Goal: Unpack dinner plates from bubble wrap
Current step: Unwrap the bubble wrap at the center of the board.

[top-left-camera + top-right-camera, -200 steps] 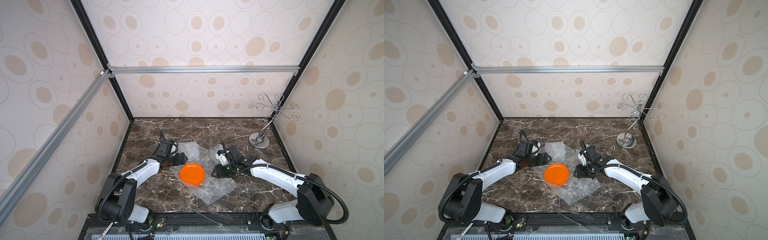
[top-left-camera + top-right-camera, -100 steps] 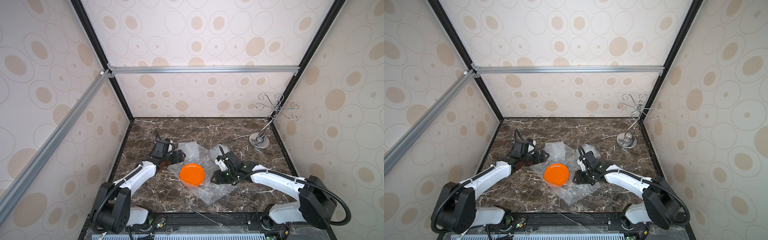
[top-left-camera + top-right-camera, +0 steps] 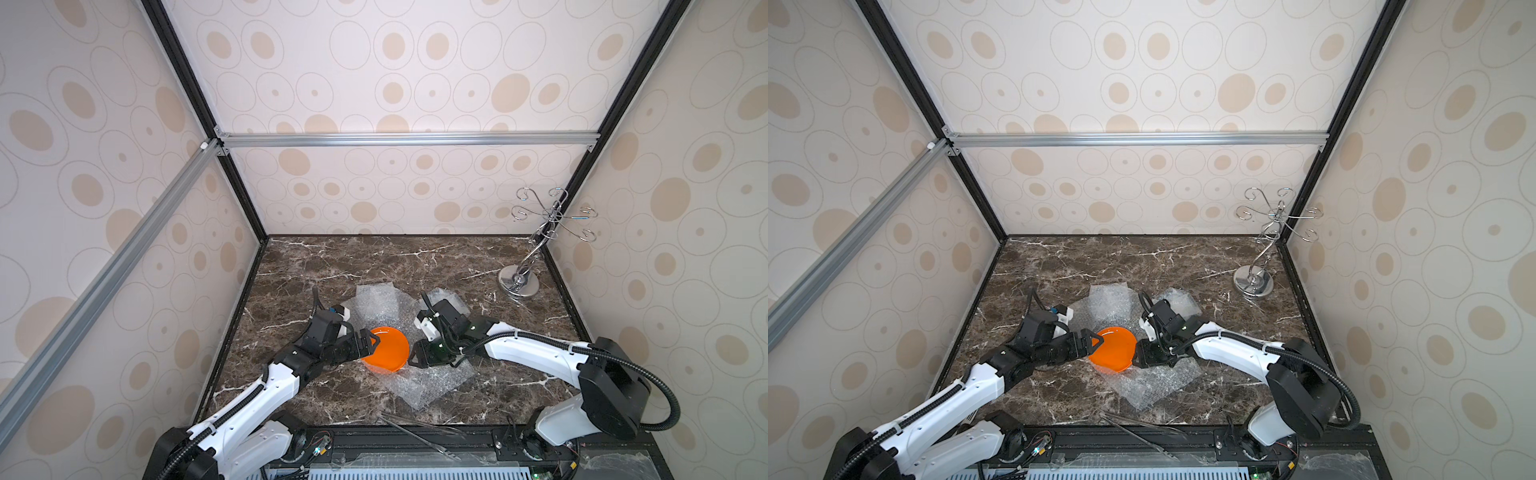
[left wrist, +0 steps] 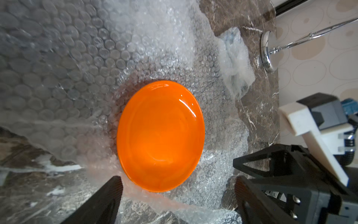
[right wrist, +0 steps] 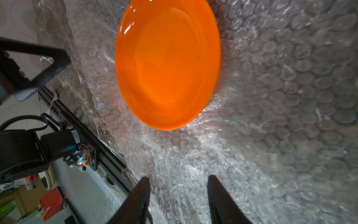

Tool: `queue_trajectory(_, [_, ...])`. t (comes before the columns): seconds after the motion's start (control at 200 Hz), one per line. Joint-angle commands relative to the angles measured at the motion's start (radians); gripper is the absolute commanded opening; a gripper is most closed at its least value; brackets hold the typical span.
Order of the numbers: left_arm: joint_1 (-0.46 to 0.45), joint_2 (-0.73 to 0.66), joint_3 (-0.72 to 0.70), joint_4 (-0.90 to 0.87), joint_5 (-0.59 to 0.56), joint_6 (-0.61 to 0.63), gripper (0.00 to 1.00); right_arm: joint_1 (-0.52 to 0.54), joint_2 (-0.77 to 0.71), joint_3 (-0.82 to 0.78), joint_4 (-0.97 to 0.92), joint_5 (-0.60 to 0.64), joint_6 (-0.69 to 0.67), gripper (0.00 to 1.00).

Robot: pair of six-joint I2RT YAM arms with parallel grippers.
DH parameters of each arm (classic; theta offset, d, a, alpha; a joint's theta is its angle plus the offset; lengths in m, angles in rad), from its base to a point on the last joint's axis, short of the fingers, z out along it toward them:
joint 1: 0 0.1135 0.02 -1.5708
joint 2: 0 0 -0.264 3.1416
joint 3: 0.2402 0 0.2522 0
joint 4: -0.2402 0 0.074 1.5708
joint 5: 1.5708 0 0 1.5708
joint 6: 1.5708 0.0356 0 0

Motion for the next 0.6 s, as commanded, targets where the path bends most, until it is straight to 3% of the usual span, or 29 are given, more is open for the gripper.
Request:
queue_trajectory(0.0, [-0.031,-0.034,0.005,-0.057,-0.069,-0.054,0.92,-0.012,0.046,0.067,-0.056,-0.009,-0.033,0.52])
queue_trajectory(0.22, [-0.085,0.009,0.026,-0.123,-0.144,-0.040,0.92,-0.072,0.136,0.095,-0.019,-0.064,-0.039,0.51])
queue_trajectory(0.325, [-0.100,0.028,0.025,-0.095,-0.125,-0.061,0.92,-0.079,0.166,0.107,-0.017,-0.070,-0.044,0.51])
queue_trajectory(0.595, [-0.128,0.025,0.011,-0.113,-0.167,-0.081,0.91,-0.009,0.108,0.103,-0.073,-0.038,-0.036,0.49])
